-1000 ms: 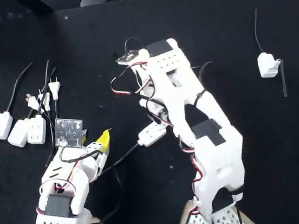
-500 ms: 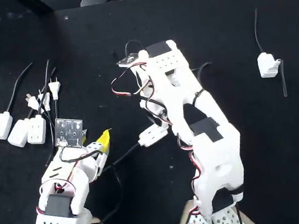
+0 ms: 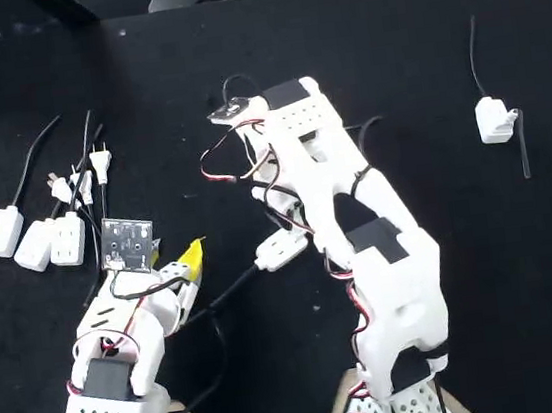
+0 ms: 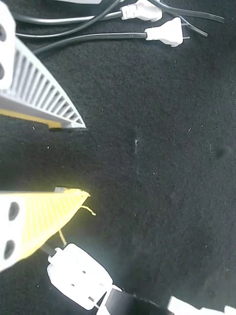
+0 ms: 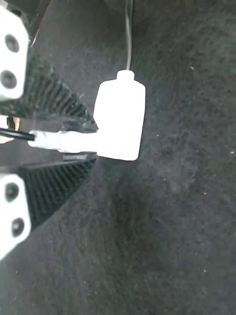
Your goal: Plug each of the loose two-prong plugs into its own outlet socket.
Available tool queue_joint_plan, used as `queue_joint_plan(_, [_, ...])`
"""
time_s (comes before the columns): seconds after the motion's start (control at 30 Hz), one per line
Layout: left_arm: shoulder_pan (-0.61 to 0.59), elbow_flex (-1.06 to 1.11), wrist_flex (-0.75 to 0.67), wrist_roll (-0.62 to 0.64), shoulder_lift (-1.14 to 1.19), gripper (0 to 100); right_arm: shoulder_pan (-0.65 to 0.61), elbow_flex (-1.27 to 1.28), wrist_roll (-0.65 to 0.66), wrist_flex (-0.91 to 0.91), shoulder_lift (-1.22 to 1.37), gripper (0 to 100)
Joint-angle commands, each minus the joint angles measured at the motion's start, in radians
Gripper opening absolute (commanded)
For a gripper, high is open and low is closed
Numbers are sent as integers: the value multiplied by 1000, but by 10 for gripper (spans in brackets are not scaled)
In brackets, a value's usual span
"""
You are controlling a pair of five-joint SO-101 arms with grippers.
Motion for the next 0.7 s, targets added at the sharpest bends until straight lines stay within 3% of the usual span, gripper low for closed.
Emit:
queue_joint_plan(0.0, [-5,-21,-21,-8,-9,198,-28,-1,5,-38,4,11])
queue_joint_plan(0.5, [-7,-21,-21,-8,-9,198,-28,12,-34,-31,-4,11])
queue_joint_plan(0.67, [-7,-21,-21,-8,-9,198,-28,197,-29,-143,-174,11])
